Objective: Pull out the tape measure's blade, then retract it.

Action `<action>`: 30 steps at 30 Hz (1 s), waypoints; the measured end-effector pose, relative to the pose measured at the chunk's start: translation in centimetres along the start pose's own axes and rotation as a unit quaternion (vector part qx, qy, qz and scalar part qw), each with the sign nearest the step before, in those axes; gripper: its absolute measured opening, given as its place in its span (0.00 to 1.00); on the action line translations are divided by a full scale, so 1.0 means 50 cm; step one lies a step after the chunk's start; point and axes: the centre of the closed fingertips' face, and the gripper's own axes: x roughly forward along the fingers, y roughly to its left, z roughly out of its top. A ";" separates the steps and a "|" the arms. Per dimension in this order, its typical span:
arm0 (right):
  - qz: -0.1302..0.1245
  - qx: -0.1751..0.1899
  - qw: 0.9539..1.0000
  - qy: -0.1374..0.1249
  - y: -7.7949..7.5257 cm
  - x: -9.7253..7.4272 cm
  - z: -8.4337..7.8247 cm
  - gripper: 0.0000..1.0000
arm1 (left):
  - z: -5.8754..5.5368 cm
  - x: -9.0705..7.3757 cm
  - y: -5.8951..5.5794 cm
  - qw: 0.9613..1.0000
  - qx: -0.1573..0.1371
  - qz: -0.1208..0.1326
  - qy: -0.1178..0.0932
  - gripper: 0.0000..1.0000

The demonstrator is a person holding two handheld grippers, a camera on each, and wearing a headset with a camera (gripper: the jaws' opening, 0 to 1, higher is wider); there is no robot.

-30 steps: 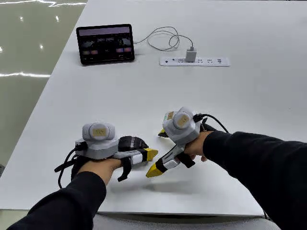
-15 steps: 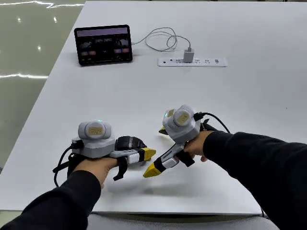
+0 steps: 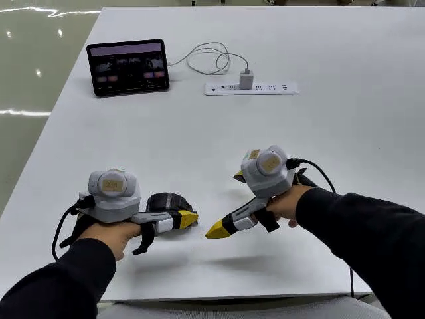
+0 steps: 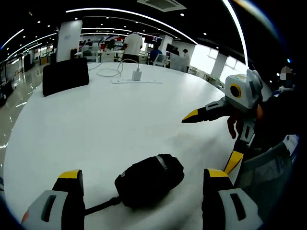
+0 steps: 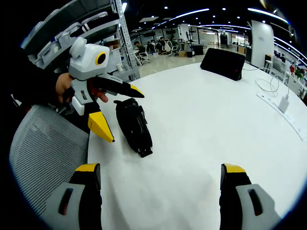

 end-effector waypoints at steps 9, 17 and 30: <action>-0.042 0.027 0.999 -0.022 -0.040 -0.078 -0.037 0.98 | -0.008 -0.018 -0.002 0.998 0.060 -0.027 0.000 1.00; -0.072 0.053 0.996 -0.030 -0.056 -0.137 -0.089 0.98 | -0.007 -0.037 0.027 0.999 0.040 -0.023 -0.006 1.00; -0.105 0.077 0.991 -0.038 -0.059 -0.214 -0.151 1.00 | -0.026 -0.082 0.059 1.000 0.023 -0.019 -0.008 1.00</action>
